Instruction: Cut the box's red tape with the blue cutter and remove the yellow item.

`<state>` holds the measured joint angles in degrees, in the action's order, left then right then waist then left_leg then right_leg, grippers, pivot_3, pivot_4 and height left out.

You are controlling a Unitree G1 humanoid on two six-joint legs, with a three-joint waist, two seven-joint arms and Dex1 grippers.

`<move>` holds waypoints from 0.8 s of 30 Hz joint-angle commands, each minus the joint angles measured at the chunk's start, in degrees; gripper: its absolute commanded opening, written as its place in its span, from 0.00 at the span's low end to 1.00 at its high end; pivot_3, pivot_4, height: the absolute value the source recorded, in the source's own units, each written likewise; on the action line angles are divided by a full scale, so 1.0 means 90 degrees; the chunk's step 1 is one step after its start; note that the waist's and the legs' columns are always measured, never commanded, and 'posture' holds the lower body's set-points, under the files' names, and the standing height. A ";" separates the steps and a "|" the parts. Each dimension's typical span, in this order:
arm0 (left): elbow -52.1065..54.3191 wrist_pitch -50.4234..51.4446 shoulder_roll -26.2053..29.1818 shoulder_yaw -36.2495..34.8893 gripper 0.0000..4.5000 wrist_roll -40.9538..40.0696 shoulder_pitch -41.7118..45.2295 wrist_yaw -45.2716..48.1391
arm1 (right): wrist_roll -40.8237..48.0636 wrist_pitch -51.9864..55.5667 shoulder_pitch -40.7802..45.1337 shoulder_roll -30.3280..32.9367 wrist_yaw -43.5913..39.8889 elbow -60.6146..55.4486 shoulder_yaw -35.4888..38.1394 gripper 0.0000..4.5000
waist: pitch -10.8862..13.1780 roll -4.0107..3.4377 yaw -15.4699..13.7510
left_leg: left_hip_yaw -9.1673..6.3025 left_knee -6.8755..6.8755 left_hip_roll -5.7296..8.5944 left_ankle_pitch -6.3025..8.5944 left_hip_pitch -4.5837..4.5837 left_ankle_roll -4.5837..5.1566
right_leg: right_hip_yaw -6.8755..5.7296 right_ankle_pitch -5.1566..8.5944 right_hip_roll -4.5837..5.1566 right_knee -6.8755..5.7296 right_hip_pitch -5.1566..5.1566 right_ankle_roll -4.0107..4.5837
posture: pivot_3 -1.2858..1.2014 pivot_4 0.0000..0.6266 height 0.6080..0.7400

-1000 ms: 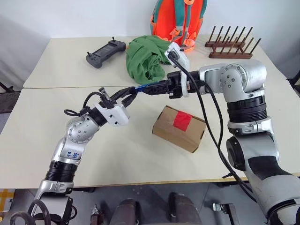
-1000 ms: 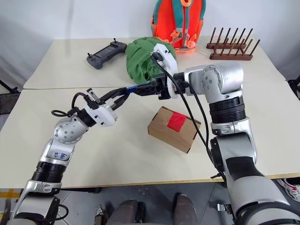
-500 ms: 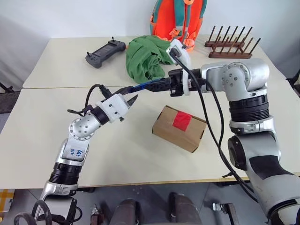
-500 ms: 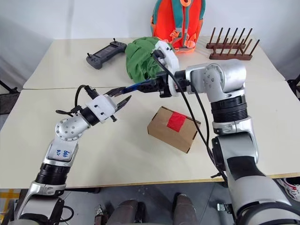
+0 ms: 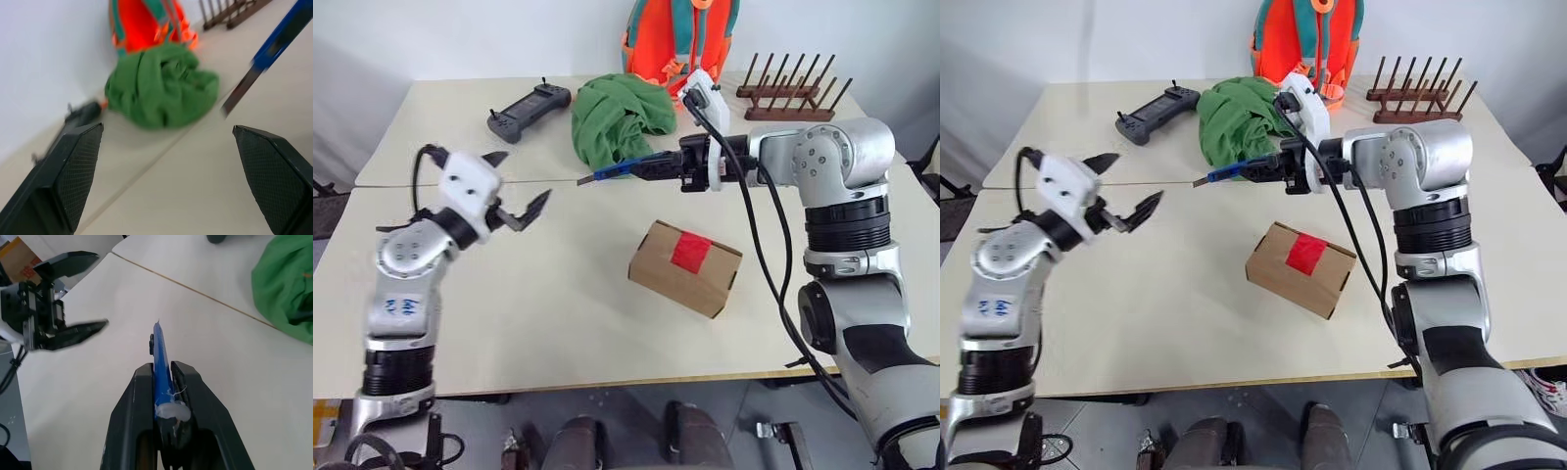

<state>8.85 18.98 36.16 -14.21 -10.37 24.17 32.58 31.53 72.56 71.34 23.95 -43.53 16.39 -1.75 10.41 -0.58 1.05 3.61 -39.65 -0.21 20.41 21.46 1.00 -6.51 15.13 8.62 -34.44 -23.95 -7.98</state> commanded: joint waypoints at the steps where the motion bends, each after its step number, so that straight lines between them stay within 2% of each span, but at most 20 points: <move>1: 0.0376 0.0716 0.0372 -0.0445 1.00 -0.0603 -0.0436 0.0419 | 0.0067 -0.0088 0.0044 0.0191 0.0016 -0.0278 0.0263 0.04 | 0.0000 0.0000 0.0048 | 0.0000 0.0001 0.0000 0.0000 0.0000 0.0000 | 0.0000 0.0000 0.0000 0.0000 0.0000 0.0000 | 0.52 0.24 1.00; 3: 0.0701 0.1530 0.0471 -0.0538 1.00 -0.0995 -0.0842 0.0514 | 0.0087 -0.0071 0.0005 0.0292 0.0031 -0.0360 0.0316 0.04 | 0.0000 0.0000 0.0055 | -0.0003 0.0002 0.0000 0.0001 0.0000 -0.0002 | 0.0000 0.0000 0.0000 0.0001 0.0000 0.0000 | 0.52 0.24 1.00; 7: 0.1799 0.2351 0.0552 -0.0097 1.00 -0.1225 -0.1718 0.0553 | 0.0132 -0.0023 -0.0097 0.0414 0.0177 -0.0579 0.0518 0.04 | 0.0003 0.0005 0.0047 | -0.0006 0.0003 0.0000 0.0006 0.0001 -0.0007 | 0.0001 0.0000 0.0001 0.0001 0.0000 0.0000 | 0.52 0.24 1.00; 13: 0.2682 0.3501 -0.0114 0.0533 1.00 -0.2058 -0.1247 0.0175 | 0.0242 -0.0030 -0.0557 0.0700 0.0277 -0.1279 0.0854 0.04 | 0.0007 0.0013 -0.0052 | -0.0007 -0.0008 -0.0001 0.0007 0.0001 -0.0007 | 0.0009 0.0000 0.0001 0.0003 0.0004 0.0000 | 0.52 0.24 1.00; 17: 0.2735 0.3810 -0.0540 0.0885 0.80 -0.2382 -0.0535 -0.0019 | 0.0458 0.0053 -0.1025 0.0984 0.0277 -0.1945 0.1123 0.04 | 0.0008 0.0014 -0.0101 | 0.0004 -0.0012 -0.0002 0.0006 -0.0003 -0.0008 | 0.0017 0.0000 -0.0003 0.0001 0.0004 0.0000 | 0.52 0.24 1.00; 20: 0.2602 0.3974 -0.0840 0.1180 0.58 -0.2470 0.0079 -0.0144 | 0.0622 0.0088 -0.1335 0.1169 0.0327 -0.2413 0.1362 0.04 | 0.0010 0.0017 -0.0127 | 0.0005 -0.0019 0.0001 0.0006 0.0000 -0.0007 | 0.0017 0.0000 -0.0003 0.0004 0.0004 0.0000 | 0.52 0.24 1.00; 24: 0.2354 0.4390 -0.0809 0.1709 0.31 -0.2506 0.0765 -0.0018 | 0.0714 0.0093 -0.1648 0.1400 0.0517 -0.2831 0.1710 0.04 | 0.0010 0.0018 -0.0124 | 0.0008 -0.0021 0.0001 0.0006 0.0000 -0.0007 | 0.0019 0.0000 -0.0004 0.0004 0.0005 0.0000 | 0.52 0.24 1.00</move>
<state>30.31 57.61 28.20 -0.04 -32.02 29.98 31.75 36.69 73.74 56.27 35.31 -39.75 -5.98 10.67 10.50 -0.42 -0.06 3.69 -39.84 -0.20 20.46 21.46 0.94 -6.34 15.13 8.58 -34.41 -23.91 -7.98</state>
